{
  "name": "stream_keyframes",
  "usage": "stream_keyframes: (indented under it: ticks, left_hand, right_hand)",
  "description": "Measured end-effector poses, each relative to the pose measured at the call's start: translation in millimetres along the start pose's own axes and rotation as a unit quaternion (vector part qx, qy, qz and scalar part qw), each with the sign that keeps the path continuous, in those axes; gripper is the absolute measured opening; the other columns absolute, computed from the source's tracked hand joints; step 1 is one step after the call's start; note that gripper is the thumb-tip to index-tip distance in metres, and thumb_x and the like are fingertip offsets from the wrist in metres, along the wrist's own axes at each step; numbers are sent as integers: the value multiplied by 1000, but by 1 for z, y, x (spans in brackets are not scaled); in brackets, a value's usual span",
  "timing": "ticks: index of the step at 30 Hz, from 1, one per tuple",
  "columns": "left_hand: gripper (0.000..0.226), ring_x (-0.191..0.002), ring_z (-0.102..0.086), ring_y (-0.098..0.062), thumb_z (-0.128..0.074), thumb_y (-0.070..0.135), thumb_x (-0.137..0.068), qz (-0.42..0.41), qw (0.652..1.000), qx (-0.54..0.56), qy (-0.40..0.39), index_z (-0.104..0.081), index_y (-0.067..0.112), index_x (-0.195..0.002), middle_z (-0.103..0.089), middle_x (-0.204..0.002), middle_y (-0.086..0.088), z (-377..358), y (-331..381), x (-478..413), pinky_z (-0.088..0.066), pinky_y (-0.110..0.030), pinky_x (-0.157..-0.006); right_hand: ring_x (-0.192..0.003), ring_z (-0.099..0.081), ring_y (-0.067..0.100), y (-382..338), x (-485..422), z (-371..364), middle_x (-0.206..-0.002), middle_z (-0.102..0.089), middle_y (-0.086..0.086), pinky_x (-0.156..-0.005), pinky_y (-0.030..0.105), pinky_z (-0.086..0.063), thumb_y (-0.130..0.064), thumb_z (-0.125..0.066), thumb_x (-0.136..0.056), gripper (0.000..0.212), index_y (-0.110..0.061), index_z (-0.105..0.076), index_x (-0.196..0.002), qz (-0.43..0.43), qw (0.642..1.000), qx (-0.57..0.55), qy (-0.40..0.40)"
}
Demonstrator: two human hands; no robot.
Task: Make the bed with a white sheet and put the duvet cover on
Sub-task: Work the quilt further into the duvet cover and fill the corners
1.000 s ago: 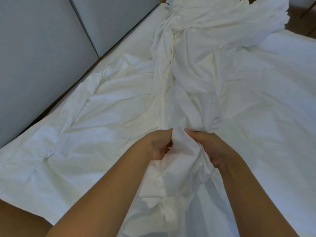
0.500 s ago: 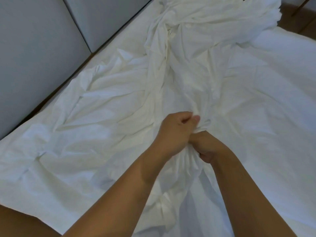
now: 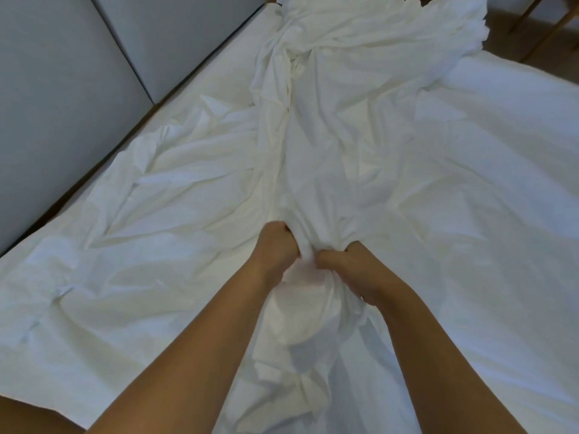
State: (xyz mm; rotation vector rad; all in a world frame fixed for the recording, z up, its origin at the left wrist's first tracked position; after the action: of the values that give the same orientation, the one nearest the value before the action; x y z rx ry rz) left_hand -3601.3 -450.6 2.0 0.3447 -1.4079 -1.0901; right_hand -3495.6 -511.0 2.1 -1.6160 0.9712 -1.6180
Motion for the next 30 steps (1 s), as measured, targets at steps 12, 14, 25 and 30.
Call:
stream_keyframes:
  ticks: [12,14,25,30]
  left_hand:
    - [36,-50,-33,-12,-53,17,-89,-239,952,-140,129,-44,5,-56,-41,-49,1,16,34,41,-27,-28,-51]
    - [35,-52,-36,-14,-55,17,-86,-204,969,-83,111,-47,-3,-59,-45,-52,-10,17,29,38,-30,-31,-53]
    - [20,-73,-61,-26,-45,3,-87,-35,990,124,59,-60,-9,-83,-64,-85,-21,15,13,15,-53,-37,-65]
    - [35,-57,-44,-9,-50,32,-84,-275,960,50,23,-51,6,-61,-48,-58,-4,-1,51,65,-38,-24,-55]
  right_hand:
    - [-69,-67,2,-27,-1,4,-70,-70,-16,-56,14,-51,0,-62,-84,29,-28,-67,-80,110,985,-108,76]
    - [-67,-68,5,-19,-1,-4,-68,-70,-11,-54,17,-51,5,-58,-83,29,-23,-68,-78,96,985,-130,61]
    - [-82,-71,14,-5,1,-22,-88,-74,0,-62,23,-55,-14,-83,-60,24,-28,-78,-79,-14,984,-114,-140]
    - [-76,-69,11,-16,-6,-25,-71,-72,-9,-59,18,-53,-29,-60,-84,23,-37,-74,-68,23,990,-86,-108]
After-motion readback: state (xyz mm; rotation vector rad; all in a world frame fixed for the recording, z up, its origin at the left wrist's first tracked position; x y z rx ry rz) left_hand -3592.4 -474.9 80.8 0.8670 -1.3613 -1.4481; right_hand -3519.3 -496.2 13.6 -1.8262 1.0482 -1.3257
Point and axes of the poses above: each hand's wrist, its own x-axis away from the middle knuckle, its own z-axis out of the back of the hand, y = z × x, the point moved 7 cm from there along -x, towards the middle knuckle
